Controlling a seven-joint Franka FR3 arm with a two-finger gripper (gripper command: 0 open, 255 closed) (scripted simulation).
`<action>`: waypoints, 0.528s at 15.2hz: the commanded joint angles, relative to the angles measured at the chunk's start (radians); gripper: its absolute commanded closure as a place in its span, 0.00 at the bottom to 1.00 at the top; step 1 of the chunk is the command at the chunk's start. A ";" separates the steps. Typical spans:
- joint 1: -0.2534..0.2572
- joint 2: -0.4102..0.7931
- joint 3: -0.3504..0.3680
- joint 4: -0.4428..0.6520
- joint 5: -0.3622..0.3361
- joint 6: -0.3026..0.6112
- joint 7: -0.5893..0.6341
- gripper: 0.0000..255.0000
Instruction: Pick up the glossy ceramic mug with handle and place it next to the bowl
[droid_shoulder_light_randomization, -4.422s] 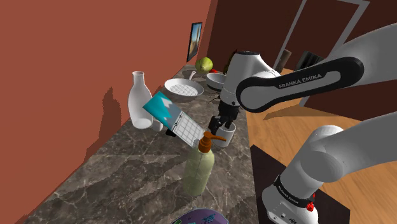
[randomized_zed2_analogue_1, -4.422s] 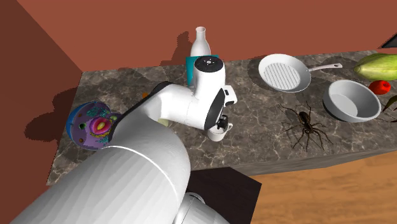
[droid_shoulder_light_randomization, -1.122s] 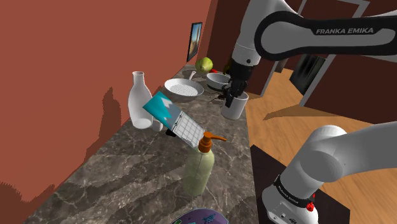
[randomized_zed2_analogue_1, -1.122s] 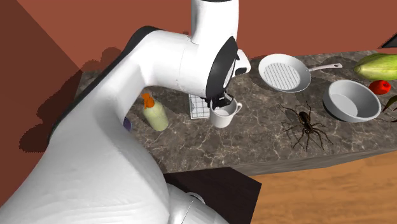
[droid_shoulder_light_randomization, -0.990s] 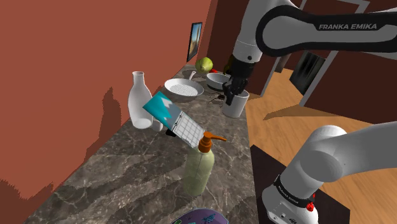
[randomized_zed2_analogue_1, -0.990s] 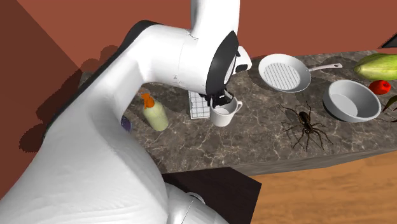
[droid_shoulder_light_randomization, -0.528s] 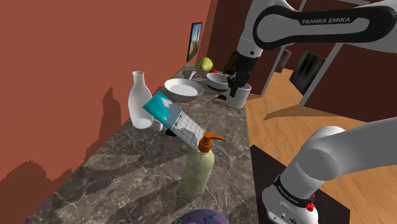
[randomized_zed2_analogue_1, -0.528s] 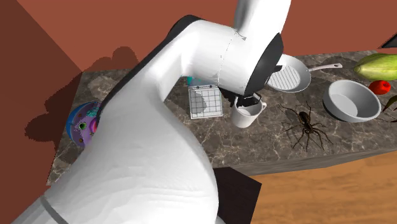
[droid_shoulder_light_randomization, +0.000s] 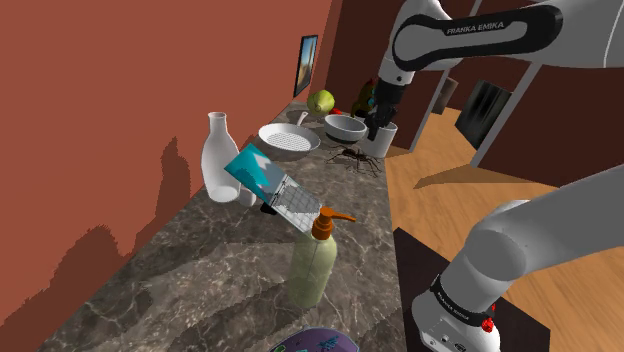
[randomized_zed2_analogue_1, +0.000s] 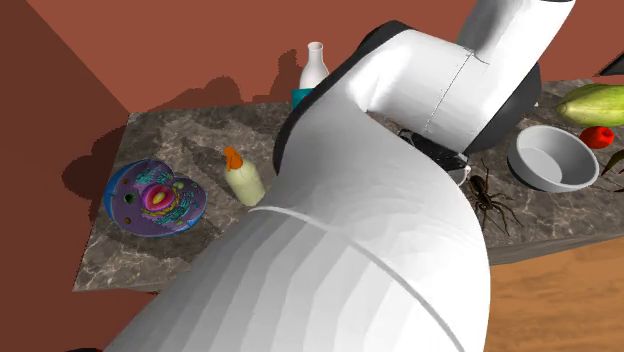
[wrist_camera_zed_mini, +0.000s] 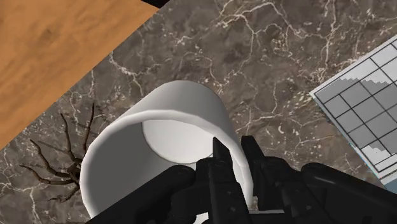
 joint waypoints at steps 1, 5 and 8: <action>-0.018 0.043 -0.035 0.034 -0.014 0.012 -0.046 1.00; -0.045 0.147 -0.096 0.123 -0.026 0.032 -0.128 1.00; -0.063 0.231 -0.138 0.201 -0.025 0.041 -0.191 1.00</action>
